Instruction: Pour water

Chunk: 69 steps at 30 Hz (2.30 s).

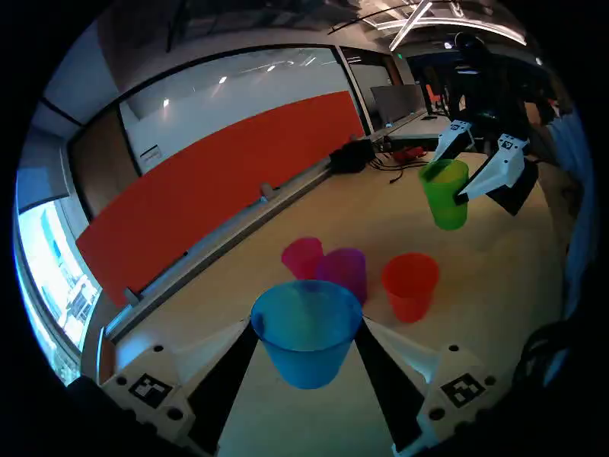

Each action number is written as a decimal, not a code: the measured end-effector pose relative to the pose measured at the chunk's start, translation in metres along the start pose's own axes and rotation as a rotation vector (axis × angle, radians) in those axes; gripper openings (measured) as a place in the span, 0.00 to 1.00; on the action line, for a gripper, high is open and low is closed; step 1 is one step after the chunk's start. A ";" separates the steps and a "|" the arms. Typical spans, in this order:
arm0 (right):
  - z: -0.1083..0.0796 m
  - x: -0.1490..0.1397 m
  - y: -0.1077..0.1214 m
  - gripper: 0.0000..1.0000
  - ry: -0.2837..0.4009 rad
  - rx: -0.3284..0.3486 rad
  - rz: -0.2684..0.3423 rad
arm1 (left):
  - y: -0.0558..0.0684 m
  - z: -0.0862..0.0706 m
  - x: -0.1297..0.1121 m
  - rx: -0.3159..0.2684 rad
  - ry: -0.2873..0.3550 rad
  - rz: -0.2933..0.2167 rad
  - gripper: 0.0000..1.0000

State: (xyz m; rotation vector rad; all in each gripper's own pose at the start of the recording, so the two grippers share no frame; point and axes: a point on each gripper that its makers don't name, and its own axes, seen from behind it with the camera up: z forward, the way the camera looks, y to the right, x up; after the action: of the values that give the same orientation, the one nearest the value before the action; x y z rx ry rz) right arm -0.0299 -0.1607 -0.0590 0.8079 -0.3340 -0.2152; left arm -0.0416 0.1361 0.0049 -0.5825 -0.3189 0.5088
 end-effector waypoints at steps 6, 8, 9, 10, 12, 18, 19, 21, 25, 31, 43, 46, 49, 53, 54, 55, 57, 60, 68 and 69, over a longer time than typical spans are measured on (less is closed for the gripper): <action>0.004 -0.012 0.001 0.91 -0.031 0.002 0.003 | 0.008 0.005 -0.014 -0.037 -0.016 -0.082 0.87; 0.006 -0.017 0.002 0.91 -0.045 0.003 0.001 | 0.012 0.007 -0.018 -0.051 -0.019 -0.112 0.87; 0.007 -0.019 0.002 0.91 -0.052 0.003 0.000 | 0.013 0.008 -0.020 -0.057 -0.020 -0.127 0.87; 0.008 -0.021 0.001 0.91 -0.057 0.004 -0.001 | 0.015 0.009 -0.023 -0.064 -0.021 -0.141 0.87; 0.010 -0.025 0.001 0.91 -0.069 0.006 -0.003 | 0.019 0.011 -0.027 -0.080 -0.023 -0.172 0.87; 0.016 -0.037 -0.001 0.91 -0.104 0.013 0.000 | 0.029 0.016 -0.041 -0.120 -0.036 -0.231 0.87; 0.017 -0.039 -0.001 0.91 -0.111 0.014 -0.001 | 0.031 0.017 -0.043 -0.124 -0.038 -0.235 0.87; 0.019 -0.044 -0.001 0.91 -0.125 0.015 -0.002 | 0.034 0.017 -0.047 -0.134 -0.043 -0.242 0.87; 0.022 -0.053 0.000 0.91 -0.151 0.013 -0.003 | 0.041 0.019 -0.053 -0.151 -0.053 -0.251 0.87; 0.025 -0.065 0.000 0.91 -0.179 0.011 -0.004 | 0.047 0.022 -0.062 -0.172 -0.065 -0.272 0.87; 0.029 -0.078 0.001 0.91 -0.209 0.008 -0.013 | 0.053 0.025 -0.075 -0.189 -0.084 -0.280 0.87; 0.030 -0.080 0.001 0.91 -0.213 0.007 -0.017 | 0.054 0.025 -0.076 -0.191 -0.082 -0.287 0.87; 0.030 -0.081 0.001 0.91 -0.215 0.006 -0.021 | 0.055 0.025 -0.077 -0.195 -0.082 -0.294 0.87; 0.030 -0.082 0.001 0.91 -0.216 0.003 -0.025 | 0.056 0.023 -0.080 -0.196 -0.089 -0.293 0.87; 0.030 -0.082 0.002 0.91 -0.216 0.002 -0.025 | 0.057 0.022 -0.081 -0.196 -0.091 -0.292 0.87; 0.030 -0.083 0.002 0.91 -0.217 0.001 -0.027 | 0.057 0.022 -0.083 -0.195 -0.097 -0.291 0.87; 0.030 -0.084 0.003 0.91 -0.219 -0.002 -0.029 | 0.058 0.022 -0.087 -0.195 -0.109 -0.289 0.87; 0.029 -0.086 0.004 0.91 -0.220 -0.004 -0.032 | 0.056 0.022 -0.090 -0.186 -0.117 -0.280 0.87; 0.029 -0.087 0.003 0.91 -0.216 -0.004 -0.029 | 0.056 0.017 -0.089 -0.184 -0.122 -0.265 0.96; 0.029 -0.087 0.003 0.91 -0.215 -0.004 -0.029 | 0.056 0.017 -0.089 -0.183 -0.124 -0.264 0.96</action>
State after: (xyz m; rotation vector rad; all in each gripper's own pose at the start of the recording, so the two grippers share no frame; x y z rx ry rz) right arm -0.1209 -0.1508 -0.0564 0.7876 -0.5246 -0.3309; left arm -0.1428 0.1357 -0.0277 -0.6759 -0.5563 0.2620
